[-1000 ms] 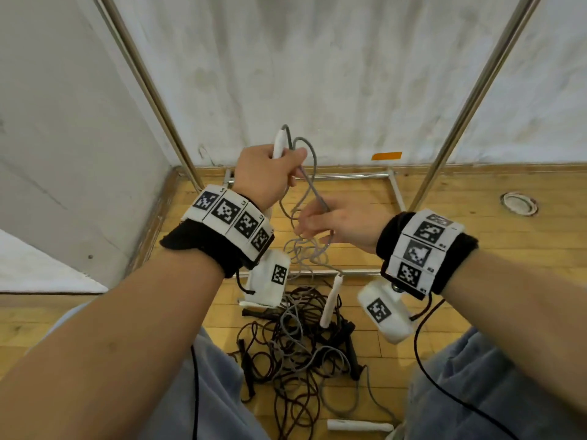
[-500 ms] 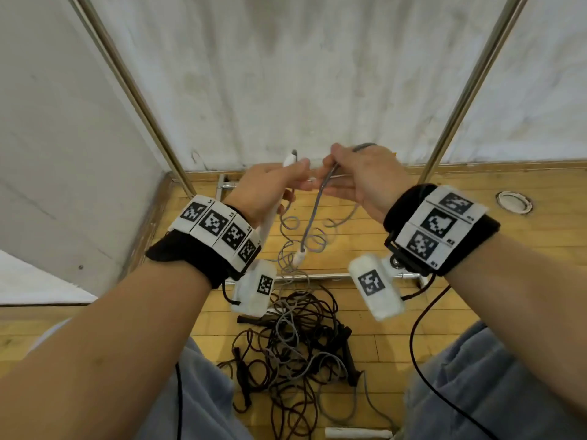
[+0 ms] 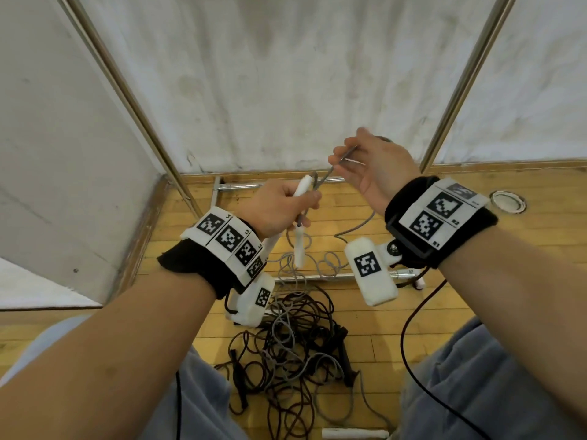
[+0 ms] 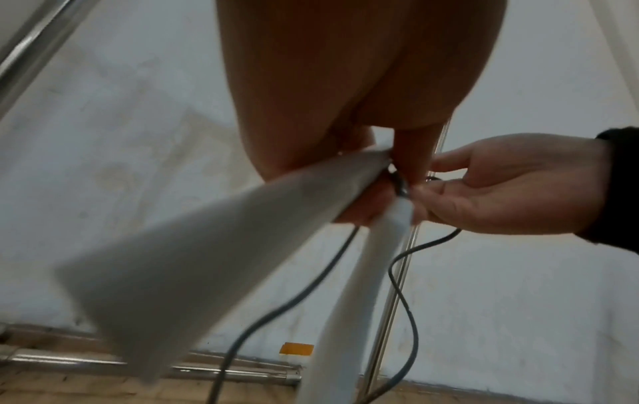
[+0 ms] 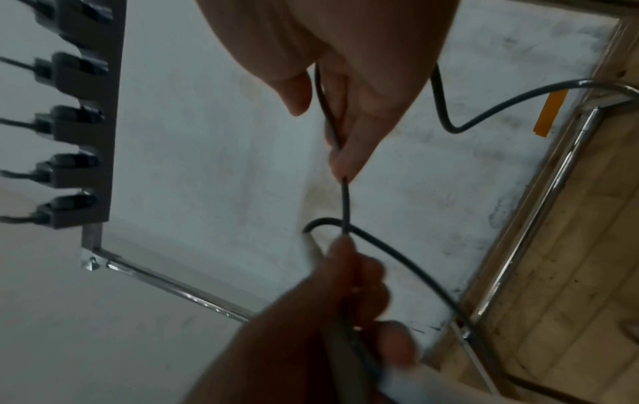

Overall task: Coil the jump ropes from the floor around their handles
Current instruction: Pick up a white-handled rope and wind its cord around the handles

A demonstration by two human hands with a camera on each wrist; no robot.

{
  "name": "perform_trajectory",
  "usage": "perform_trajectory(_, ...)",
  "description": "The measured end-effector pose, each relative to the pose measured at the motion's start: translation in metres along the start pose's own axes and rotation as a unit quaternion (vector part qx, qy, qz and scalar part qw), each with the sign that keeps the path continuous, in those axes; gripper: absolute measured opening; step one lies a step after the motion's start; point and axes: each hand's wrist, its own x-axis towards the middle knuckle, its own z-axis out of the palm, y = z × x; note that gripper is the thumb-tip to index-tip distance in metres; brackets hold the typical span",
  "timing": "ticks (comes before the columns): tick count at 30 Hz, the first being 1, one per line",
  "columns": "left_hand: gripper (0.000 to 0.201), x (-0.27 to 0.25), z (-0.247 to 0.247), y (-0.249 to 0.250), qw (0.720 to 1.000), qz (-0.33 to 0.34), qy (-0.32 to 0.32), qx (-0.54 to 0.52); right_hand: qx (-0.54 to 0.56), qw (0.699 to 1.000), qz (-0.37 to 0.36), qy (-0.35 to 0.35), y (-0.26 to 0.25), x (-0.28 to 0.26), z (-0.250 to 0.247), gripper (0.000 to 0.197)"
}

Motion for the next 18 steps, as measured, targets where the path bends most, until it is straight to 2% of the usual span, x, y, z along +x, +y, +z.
perform_trajectory(1, 0.027, 0.001, -0.001, -0.001, 0.999, -0.001, 0.039, -0.02, -0.037, 0.999, 0.018, -0.014, 0.004, 0.001, 0.0, 0.007)
perform_trajectory(2, 0.026, 0.002, -0.002, -0.002, 0.996, -0.002, 0.072, -0.044, -0.109, 0.993, 0.038, -0.034, 0.008, 0.0, 0.0, 0.011)
perform_trajectory(3, 0.027, 0.003, -0.003, -0.002, 0.993, -0.006, 0.096, -0.071, -0.21, 0.974, 0.055, -0.066, 0.013, -0.002, 0.0, 0.022)
perform_trajectory(5, 0.028, 0.004, -0.008, 0.0, 0.984, -0.016, 0.125, -0.125, -0.395, 0.899, 0.078, -0.169, 0.023, -0.011, 0.004, 0.033)
perform_trajectory(6, 0.028, 0.004, -0.009, 0.001, 0.98, -0.02, 0.13, -0.15, -0.442, 0.871, 0.078, -0.202, 0.028, -0.016, 0.006, 0.034)
perform_trajectory(7, 0.028, 0.004, -0.011, 0.003, 0.976, -0.025, 0.13, -0.174, -0.461, 0.857, 0.07, -0.22, 0.033, -0.019, 0.006, 0.031)
perform_trajectory(9, 0.026, 0.003, -0.013, 0.006, 0.967, -0.033, 0.119, -0.223, -0.469, 0.855, 0.024, -0.22, 0.042, -0.025, 0.004, 0.018)
perform_trajectory(10, 0.026, 0.002, -0.013, 0.008, 0.961, -0.035, 0.114, -0.248, -0.495, 0.842, -0.012, -0.214, 0.044, -0.028, 0.004, 0.012)
perform_trajectory(12, 0.026, 0.0, -0.012, 0.011, 0.951, -0.032, 0.108, -0.288, -0.542, 0.81, -0.077, -0.21, 0.048, -0.029, 0.003, 0.015)
perform_trajectory(13, 0.028, 0.0, -0.011, 0.012, 0.95, -0.029, 0.111, -0.29, -0.548, 0.806, -0.097, -0.202, 0.048, -0.03, 0.004, 0.017)
perform_trajectory(15, 0.03, -0.001, -0.01, 0.012, 0.96, -0.024, 0.129, -0.248, -0.517, 0.828, -0.113, -0.184, 0.048, -0.028, 0.005, 0.02)
perform_trajectory(17, 0.024, -0.001, -0.009, 0.01, 0.976, -0.024, 0.133, -0.171, -0.439, 0.882, -0.089, -0.148, 0.045, -0.025, 0.004, 0.016)
perform_trajectory(18, 0.015, -0.002, -0.01, 0.009, 0.985, -0.023, 0.12, -0.121, -0.39, 0.909, -0.072, -0.127, 0.041, -0.025, 0.004, 0.012)
